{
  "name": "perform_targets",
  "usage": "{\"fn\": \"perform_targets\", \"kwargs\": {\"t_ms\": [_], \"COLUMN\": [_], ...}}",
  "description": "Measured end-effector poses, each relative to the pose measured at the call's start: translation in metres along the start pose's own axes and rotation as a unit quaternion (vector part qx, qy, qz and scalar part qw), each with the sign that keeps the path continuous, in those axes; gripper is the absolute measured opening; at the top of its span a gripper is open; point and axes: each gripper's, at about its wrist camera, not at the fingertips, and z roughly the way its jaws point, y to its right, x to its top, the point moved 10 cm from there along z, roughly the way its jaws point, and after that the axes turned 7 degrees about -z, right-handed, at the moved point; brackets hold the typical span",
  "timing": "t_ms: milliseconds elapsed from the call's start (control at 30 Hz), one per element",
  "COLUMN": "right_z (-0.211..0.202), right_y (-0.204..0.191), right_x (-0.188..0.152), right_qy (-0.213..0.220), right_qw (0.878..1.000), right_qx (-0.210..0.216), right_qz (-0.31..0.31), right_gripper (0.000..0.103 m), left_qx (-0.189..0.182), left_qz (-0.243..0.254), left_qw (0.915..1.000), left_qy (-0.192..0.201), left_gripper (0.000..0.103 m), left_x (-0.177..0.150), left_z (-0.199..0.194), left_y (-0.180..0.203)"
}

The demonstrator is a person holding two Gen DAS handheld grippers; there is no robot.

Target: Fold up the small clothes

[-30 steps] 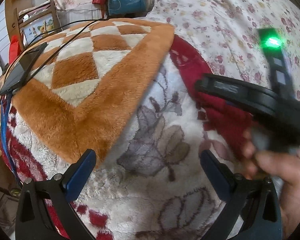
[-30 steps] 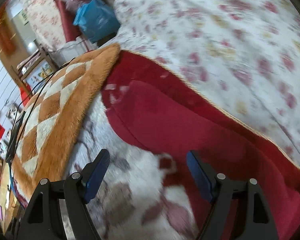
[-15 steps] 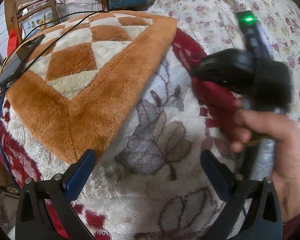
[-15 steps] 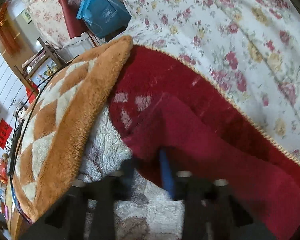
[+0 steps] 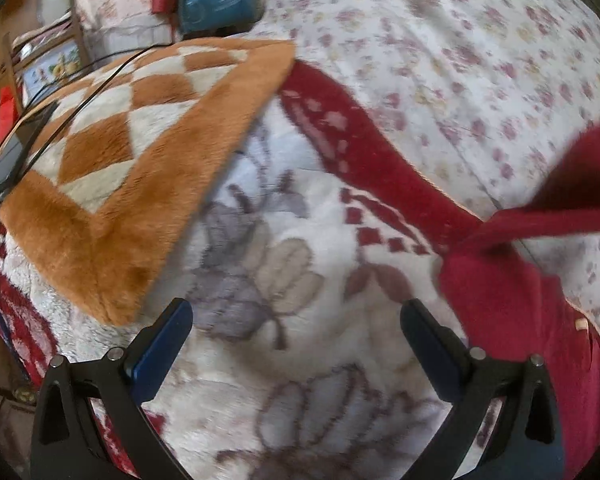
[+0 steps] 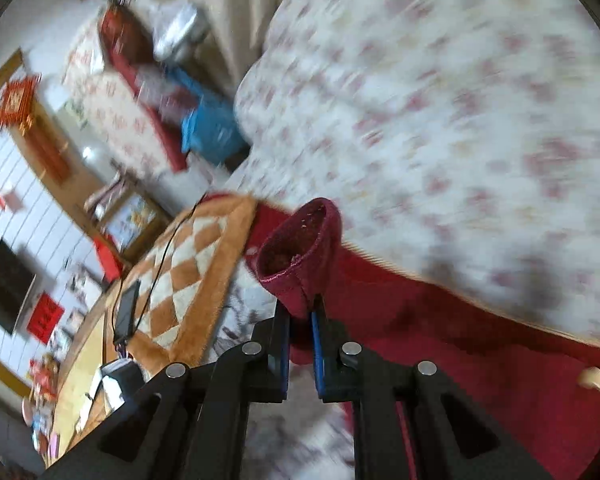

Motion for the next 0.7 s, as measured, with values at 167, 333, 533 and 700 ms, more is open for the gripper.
{"fn": "perform_targets", "kwargs": {"t_ms": [167, 333, 533, 700], "right_z": [-0.091, -0.141, -0.176, -0.178], "right_y": [0.086, 0.16, 0.197, 0.227], "right_x": [-0.054, -0.125, -0.199, -0.229], "right_qy": [0.013, 0.008, -0.015, -0.074], "right_qw": [0.995, 0.983, 0.972, 0.948], "right_qx": [-0.075, -0.11, -0.15, -0.261], "right_qz": [0.063, 0.15, 0.182, 0.164], "right_gripper": [0.01, 0.01, 0.01, 0.051], "left_qx": [-0.022, -0.07, -0.068, -0.053], "left_qz": [0.052, 0.092, 0.153, 0.163], "left_qw": [0.9984, 0.9932, 0.9855, 0.9843], "left_qy": [0.003, -0.012, -0.025, -0.043], "left_gripper": [0.103, 0.103, 0.103, 0.103], "left_x": [-0.018, -0.044, -0.075, -0.084], "left_z": [-0.007, -0.017, -0.013, -0.001], "left_y": [0.043, 0.084, 0.114, 0.112]}}
